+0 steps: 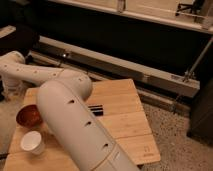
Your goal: Push the ceramic bowl across the table
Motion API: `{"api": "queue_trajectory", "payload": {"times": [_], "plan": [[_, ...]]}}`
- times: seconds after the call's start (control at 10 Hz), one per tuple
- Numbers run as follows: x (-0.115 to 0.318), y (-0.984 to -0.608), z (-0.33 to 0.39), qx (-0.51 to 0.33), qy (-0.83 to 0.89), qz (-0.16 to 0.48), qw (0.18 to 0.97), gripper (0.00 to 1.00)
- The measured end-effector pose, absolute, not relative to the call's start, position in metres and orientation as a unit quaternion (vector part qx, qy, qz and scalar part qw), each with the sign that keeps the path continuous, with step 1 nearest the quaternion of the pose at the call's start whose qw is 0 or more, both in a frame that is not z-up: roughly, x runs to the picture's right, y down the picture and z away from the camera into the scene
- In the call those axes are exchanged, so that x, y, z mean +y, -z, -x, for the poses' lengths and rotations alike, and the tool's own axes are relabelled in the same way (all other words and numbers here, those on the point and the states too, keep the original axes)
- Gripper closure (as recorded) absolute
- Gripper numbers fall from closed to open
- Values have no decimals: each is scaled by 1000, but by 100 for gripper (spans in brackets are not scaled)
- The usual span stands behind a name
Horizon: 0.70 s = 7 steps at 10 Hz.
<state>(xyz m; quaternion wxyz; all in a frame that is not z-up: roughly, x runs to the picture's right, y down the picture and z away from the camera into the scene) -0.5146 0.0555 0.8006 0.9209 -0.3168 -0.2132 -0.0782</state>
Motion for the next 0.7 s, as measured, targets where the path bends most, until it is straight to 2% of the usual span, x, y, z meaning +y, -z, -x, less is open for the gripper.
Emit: {"api": "queue_trajectory", "payload": {"times": [0.7], "plan": [[136, -797, 530, -207, 225, 359, 882, 100]]}}
